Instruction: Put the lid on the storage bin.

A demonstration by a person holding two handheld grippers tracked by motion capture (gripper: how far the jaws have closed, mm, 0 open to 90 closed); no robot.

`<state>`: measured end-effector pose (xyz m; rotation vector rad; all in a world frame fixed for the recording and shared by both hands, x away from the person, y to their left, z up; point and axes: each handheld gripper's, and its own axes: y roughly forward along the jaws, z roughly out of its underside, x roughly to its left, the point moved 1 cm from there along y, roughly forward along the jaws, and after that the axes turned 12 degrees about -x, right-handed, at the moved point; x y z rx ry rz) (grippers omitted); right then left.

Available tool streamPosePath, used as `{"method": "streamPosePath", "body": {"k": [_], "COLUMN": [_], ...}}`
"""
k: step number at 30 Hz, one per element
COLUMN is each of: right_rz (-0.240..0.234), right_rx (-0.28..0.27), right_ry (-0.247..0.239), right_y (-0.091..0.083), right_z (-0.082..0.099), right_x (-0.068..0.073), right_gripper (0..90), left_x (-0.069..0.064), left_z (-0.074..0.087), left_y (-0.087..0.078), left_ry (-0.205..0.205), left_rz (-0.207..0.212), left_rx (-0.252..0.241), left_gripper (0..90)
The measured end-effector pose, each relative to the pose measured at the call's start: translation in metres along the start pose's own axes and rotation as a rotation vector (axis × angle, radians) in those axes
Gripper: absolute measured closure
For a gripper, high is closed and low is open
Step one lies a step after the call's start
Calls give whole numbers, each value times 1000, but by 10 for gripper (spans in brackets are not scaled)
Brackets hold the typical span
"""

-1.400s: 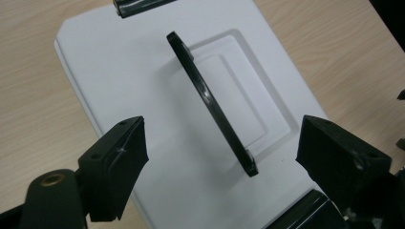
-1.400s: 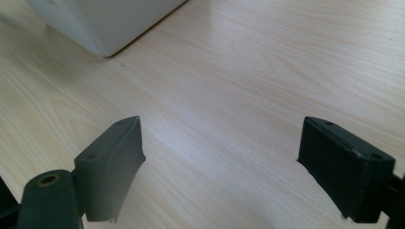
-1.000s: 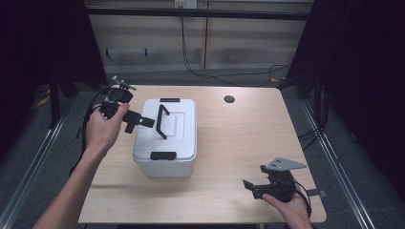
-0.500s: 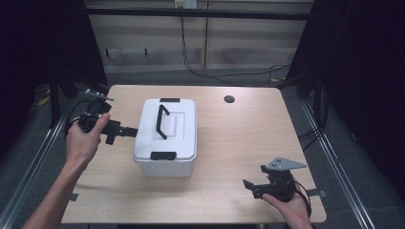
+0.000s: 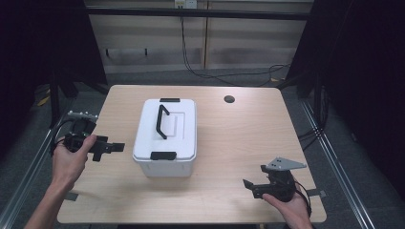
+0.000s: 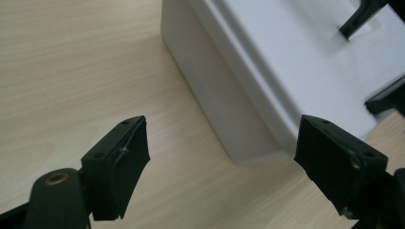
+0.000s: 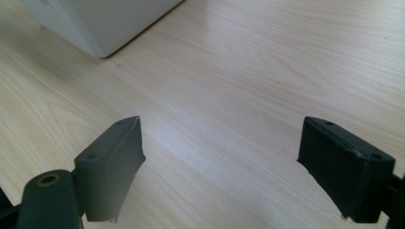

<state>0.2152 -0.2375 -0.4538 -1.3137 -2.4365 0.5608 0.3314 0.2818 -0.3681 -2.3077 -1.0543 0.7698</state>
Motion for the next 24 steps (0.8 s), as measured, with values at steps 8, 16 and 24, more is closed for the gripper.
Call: {"method": "streamPosePath", "body": {"k": [8,16,24], "right_rz": [11,21,28], "right_rx": [-2,-5,5], "right_ry": [9,19,22], "right_y": [1,1,4], "right_z": [1,1,3], "right_x": [0,0,-1], "right_gripper": [144,150,192], "left_x": [14,16,20], "left_z": [33,62,85], "left_y": [0,3,10], "left_ry": [-10,5,1], "left_rz": [-34,-50,-39], "left_rx": [8,-24,-50], "left_gripper": [189,189,179]}}
